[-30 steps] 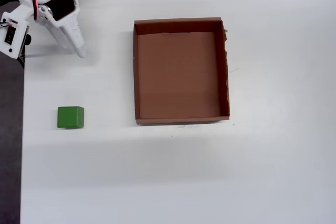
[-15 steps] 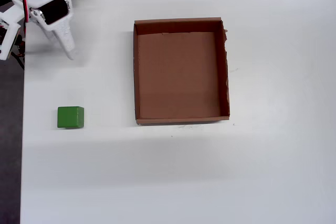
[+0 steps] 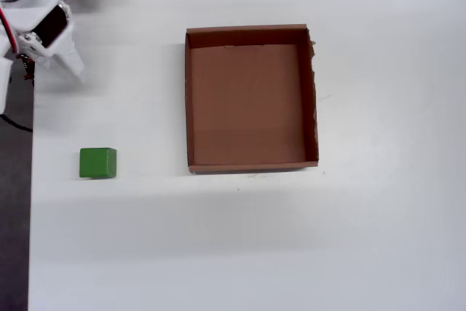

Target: Grasp a green cube and put it in a box.

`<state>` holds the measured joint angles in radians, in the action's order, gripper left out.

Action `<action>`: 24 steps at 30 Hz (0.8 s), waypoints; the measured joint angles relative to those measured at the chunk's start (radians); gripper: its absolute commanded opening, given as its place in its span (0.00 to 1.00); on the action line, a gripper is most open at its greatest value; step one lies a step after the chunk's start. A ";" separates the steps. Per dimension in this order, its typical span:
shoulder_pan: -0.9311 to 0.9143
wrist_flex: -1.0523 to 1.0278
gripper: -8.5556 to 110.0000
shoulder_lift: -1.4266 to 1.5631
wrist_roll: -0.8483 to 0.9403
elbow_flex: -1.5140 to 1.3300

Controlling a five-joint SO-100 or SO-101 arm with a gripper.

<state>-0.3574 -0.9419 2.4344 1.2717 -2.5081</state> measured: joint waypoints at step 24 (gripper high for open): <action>0.170 0.112 0.31 -0.663 0.025 0.448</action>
<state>-0.1871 -0.8299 1.7717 1.2962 -2.0601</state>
